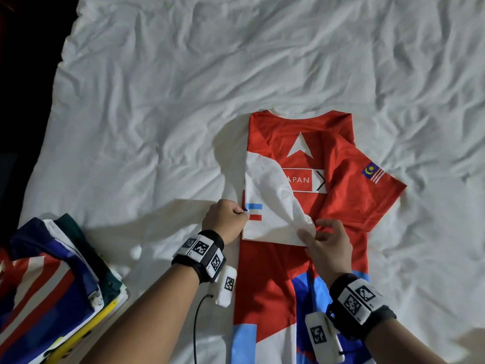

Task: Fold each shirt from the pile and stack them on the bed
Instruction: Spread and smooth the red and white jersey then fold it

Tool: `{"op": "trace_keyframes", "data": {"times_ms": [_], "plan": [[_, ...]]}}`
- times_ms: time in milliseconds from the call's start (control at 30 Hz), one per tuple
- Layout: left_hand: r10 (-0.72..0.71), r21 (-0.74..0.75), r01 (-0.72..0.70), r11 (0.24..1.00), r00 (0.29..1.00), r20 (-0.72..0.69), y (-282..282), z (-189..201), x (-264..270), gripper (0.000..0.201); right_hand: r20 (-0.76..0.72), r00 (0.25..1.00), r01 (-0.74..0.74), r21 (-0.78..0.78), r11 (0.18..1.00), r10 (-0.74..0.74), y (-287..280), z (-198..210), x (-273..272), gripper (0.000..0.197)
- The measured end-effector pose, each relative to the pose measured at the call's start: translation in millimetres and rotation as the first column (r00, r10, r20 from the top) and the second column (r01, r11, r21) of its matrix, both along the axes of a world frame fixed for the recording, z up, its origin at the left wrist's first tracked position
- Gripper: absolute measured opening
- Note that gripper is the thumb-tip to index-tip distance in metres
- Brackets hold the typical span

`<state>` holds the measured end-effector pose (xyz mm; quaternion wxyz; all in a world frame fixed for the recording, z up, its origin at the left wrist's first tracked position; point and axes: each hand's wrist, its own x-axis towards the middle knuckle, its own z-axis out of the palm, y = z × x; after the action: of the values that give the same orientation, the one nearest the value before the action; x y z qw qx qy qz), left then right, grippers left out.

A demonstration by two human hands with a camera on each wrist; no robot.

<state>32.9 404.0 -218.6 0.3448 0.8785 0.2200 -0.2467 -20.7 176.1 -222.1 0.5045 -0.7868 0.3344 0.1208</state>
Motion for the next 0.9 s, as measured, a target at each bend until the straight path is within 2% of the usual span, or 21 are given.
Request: {"op": "trace_keyframes", "data": {"times_ms": [200,267,300,333,400,467,500,533,567,633,733,767,833,900], "plan": [[-0.070,0.025,0.070,0.997,0.998,0.004,2.5,0.8,-2.3,0.019,0.013,0.996,-0.082,-0.099,0.992,0.084,1.4,5.9,-4.2,0.037],[-0.120,0.103,0.115,0.988,0.991,0.050,1.1,3.1,-2.2,0.014,-0.025,0.990,-0.141,-0.188,0.972,0.139,3.6,10.2,-4.9,0.045],[-0.201,0.219,0.168,0.961,0.969,0.143,0.3,3.5,-2.2,0.016,-0.020,0.977,-0.206,-0.314,0.927,0.211,5.7,13.8,-5.7,0.050],[-0.320,0.352,0.220,0.910,0.912,0.256,-1.9,3.2,-1.9,0.027,0.019,0.952,-0.261,-0.468,0.844,0.306,9.0,15.7,-6.8,0.052],[-0.566,0.514,0.343,0.786,0.735,0.374,-10.1,-0.4,0.6,0.053,0.133,0.836,-0.319,-0.672,0.668,0.532,21.5,15.9,-7.6,0.052],[-0.757,0.569,0.525,0.633,0.575,0.312,-18.7,-12.6,4.1,0.067,0.111,0.638,-0.470,-0.728,0.499,0.762,34.7,5.9,-5.1,0.061],[-0.814,0.576,0.594,0.562,0.522,0.254,-20.5,-22.0,4.8,0.068,0.069,0.541,-0.542,-0.734,0.410,0.838,37.7,-4.2,-3.9,0.067],[-0.844,0.577,0.635,0.514,0.494,0.207,-19.7,-32.5,5.9,0.068,0.024,0.480,-0.595,-0.726,0.346,0.877,38.1,-15.1,-2.5,0.070],[-0.852,0.572,0.654,0.495,0.495,0.172,-16.5,-40.9,7.1,0.068,-0.023,0.466,-0.638,-0.702,0.318,0.885,36.4,-25.0,-1.9,0.070],[-0.834,0.570,0.655,0.496,0.543,0.103,-5.7,-53.0,10.6,0.071,-0.104,0.510,-0.691,-0.641,0.335,0.854,30.4,-37.2,-5.6,0.071],[-0.786,0.596,0.615,0.516,0.616,0.045,4.6,-54.0,16.7,0.075,-0.118,0.547,-0.708,-0.594,0.382,0.829,23.5,-39.0,-16.5,0.075],[-0.766,0.600,0.588,0.542,0.639,0.066,2.6,-49.2,17.1,0.075,-0.114,0.549,-0.713,-0.581,0.393,0.828,21.2,-33.5,-19.6,0.074],[-0.728,0.597,0.521,0.611,0.666,0.164,-9.6,-35.8,16.9,0.072,-0.026,0.588,-0.664,-0.586,0.464,0.809,10.8,-15.9,-20.5,0.063],[-0.701,0.570,0.470,0.674,0.649,0.294,-32.6,-17.1,16.8,0.062,0.130,0.666,-0.488,-0.669,0.561,0.734,-8.8,3.1,-11.3,0.040]]}}
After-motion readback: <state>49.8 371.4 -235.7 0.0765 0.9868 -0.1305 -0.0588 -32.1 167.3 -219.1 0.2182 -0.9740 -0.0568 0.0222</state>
